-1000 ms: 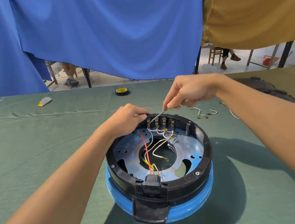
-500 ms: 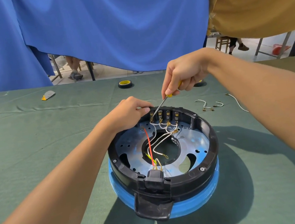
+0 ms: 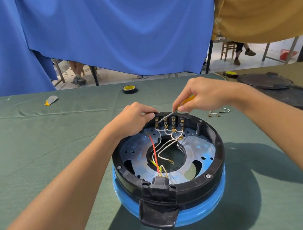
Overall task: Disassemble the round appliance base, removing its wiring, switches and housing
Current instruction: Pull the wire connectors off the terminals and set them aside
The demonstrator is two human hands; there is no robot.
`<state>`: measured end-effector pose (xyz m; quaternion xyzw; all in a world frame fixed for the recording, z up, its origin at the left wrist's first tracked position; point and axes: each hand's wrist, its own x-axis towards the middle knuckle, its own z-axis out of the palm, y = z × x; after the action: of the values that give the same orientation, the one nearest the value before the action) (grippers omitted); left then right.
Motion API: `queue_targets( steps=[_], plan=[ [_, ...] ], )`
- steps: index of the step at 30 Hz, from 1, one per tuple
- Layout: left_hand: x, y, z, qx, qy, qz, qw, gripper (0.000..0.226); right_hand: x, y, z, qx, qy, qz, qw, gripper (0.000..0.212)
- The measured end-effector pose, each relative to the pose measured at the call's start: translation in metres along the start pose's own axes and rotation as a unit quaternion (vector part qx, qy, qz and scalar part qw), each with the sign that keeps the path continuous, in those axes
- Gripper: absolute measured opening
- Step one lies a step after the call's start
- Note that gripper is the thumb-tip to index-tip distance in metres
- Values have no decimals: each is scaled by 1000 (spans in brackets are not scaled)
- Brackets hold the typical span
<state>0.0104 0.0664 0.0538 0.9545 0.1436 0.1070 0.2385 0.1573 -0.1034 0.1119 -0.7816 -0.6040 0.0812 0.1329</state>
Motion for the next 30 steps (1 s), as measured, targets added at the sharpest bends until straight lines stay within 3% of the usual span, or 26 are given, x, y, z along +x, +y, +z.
queue_targets(
  steps=[8, 16, 22, 30],
  plan=[
    [1, 0, 1, -5, -4, -9, 1000, 32, 41, 18, -23, 145, -161, 46, 975, 17],
    [3, -4, 2, -14, 4, -8, 1000, 31, 66, 13, -24, 116, -240, 53, 962, 17],
    [3, -6, 3, -18, 13, 11, 1000, 30, 48, 8, -31, 147, -192, 14, 970, 15],
    [-4, 3, 4, 35, 19, 15, 999, 34, -24, 0, -6, 209, 14, 4, 978, 18]
  ],
)
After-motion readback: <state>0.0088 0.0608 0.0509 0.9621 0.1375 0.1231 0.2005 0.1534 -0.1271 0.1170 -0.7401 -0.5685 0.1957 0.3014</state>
